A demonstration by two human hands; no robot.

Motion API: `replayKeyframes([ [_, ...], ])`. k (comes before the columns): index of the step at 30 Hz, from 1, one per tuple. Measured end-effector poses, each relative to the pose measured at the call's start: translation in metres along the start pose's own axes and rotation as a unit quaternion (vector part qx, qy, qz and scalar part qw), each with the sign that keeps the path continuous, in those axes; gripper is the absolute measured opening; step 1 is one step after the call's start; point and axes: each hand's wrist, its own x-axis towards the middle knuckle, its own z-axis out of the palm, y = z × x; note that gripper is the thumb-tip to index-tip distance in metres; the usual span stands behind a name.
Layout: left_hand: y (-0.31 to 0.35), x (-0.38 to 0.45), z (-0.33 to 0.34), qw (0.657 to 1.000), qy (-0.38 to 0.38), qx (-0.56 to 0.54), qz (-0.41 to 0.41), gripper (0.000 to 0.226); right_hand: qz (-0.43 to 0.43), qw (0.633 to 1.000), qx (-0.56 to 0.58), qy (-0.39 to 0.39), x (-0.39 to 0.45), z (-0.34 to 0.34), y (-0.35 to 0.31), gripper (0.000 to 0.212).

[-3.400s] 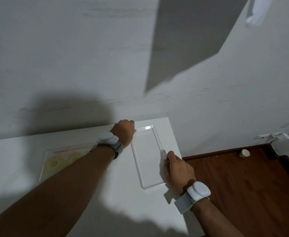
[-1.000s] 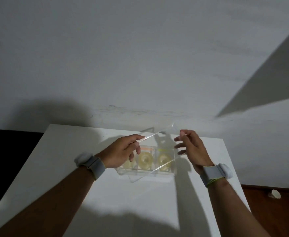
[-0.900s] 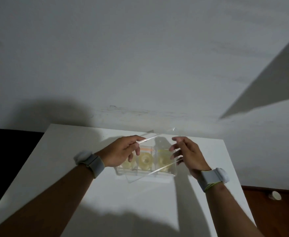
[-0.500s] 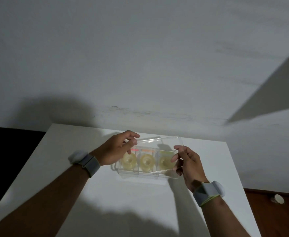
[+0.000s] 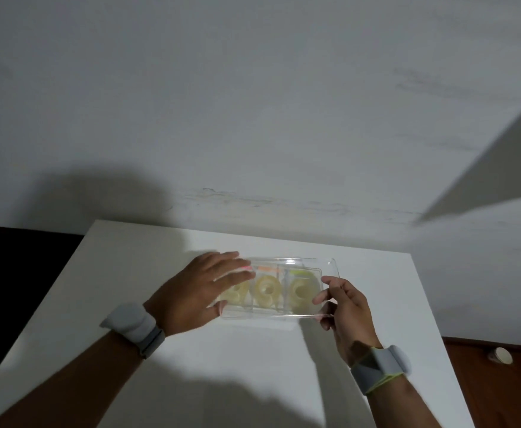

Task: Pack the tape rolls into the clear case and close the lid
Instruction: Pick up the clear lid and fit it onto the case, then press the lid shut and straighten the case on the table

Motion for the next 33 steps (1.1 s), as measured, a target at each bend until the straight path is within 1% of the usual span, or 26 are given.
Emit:
replayKeyframes([
  [2, 0.009, -0.001, 0.01, 0.999, 0.016, 0.029, 0.021, 0.061, 0.008, 1.0, 0.002, -0.008, -0.005, 0.005, 0.002, 0.025],
  [4, 0.014, -0.001, 0.014, 0.998, 0.053, 0.022, 0.032, 0.043, 0.016, 1.0, 0.002, -0.012, -0.008, 0.009, 0.004, 0.025],
  [5, 0.016, -0.002, 0.013, 0.997, 0.066, 0.015, 0.034, 0.037, 0.02, 1.0, 0.002, -0.012, -0.009, 0.01, 0.005, 0.025],
  [9, 0.017, -0.001, 0.006, 0.997, 0.077, -0.004, 0.031, 0.034, 0.042, 0.999, -0.007, -0.034, -0.009, 0.006, 0.003, 0.023],
  [10, 0.016, -0.002, 0.005, 0.997, 0.076, -0.013, 0.028, 0.034, 0.042, 0.998, -0.011, -0.048, -0.008, 0.005, 0.001, 0.025],
  [11, 0.014, -0.001, 0.003, 0.997, 0.075, -0.025, 0.021, 0.034, 0.035, 0.997, -0.017, -0.061, -0.007, 0.004, -0.003, 0.032],
  [13, 0.009, 0.0, 0.0, 0.994, 0.079, -0.076, -0.007, 0.033, -0.01, 0.996, -0.048, -0.07, -0.003, 0.0, -0.012, 0.051],
  [14, 0.007, 0.001, -0.001, 0.99, 0.079, -0.114, -0.024, 0.032, -0.046, 0.994, -0.072, -0.065, -0.001, -0.003, -0.018, 0.056],
  [16, 0.001, 0.004, -0.005, 0.98, 0.069, -0.179, -0.054, 0.035, -0.134, 0.981, -0.126, -0.059, 0.002, -0.01, -0.031, 0.058],
  [17, -0.002, 0.006, -0.007, 0.976, 0.062, -0.198, -0.061, 0.037, -0.179, 0.969, -0.153, -0.068, 0.003, -0.014, -0.037, 0.059],
  [20, -0.006, 0.012, -0.012, 0.964, 0.055, -0.252, -0.071, 0.04, -0.282, 0.923, -0.223, -0.133, 0.005, -0.02, -0.053, 0.064],
  [22, -0.004, 0.016, -0.017, 0.937, 0.052, -0.332, -0.098, 0.04, -0.33, 0.889, -0.261, -0.178, 0.007, -0.019, -0.06, 0.07],
  [23, -0.003, 0.017, -0.019, 0.918, 0.045, -0.378, -0.114, 0.039, -0.34, 0.88, -0.267, -0.194, 0.008, -0.017, -0.062, 0.071],
  [24, -0.002, 0.018, -0.021, 0.899, 0.037, -0.417, -0.128, 0.037, -0.343, 0.879, -0.263, -0.199, 0.008, -0.014, -0.062, 0.068],
  [25, -0.001, 0.018, -0.022, 0.887, 0.029, -0.44, -0.138, 0.035, -0.342, 0.885, -0.253, -0.191, 0.009, -0.012, -0.062, 0.059],
  [26, -0.001, 0.018, -0.022, 0.883, 0.02, -0.445, -0.146, 0.033, -0.342, 0.891, -0.245, -0.172, 0.009, -0.01, -0.06, 0.046],
  [28, -0.002, 0.016, -0.022, 0.888, 0.003, -0.431, -0.16, 0.028, -0.34, 0.899, -0.235, -0.141, 0.01, -0.007, -0.054, 0.019],
  [30, 0.001, 0.015, -0.021, 0.889, 0.021, -0.421, -0.177, 0.019, -0.332, 0.904, -0.228, -0.141, 0.01, -0.004, -0.047, 0.004],
  [31, 0.002, 0.014, -0.02, 0.883, 0.038, -0.429, -0.187, 0.017, -0.327, 0.908, -0.22, -0.144, 0.009, -0.003, -0.045, 0.003],
  [33, 0.002, 0.014, -0.015, 0.861, 0.065, -0.463, -0.199, 0.02, -0.31, 0.921, -0.191, -0.14, 0.008, 0.0, -0.041, 0.01],
])
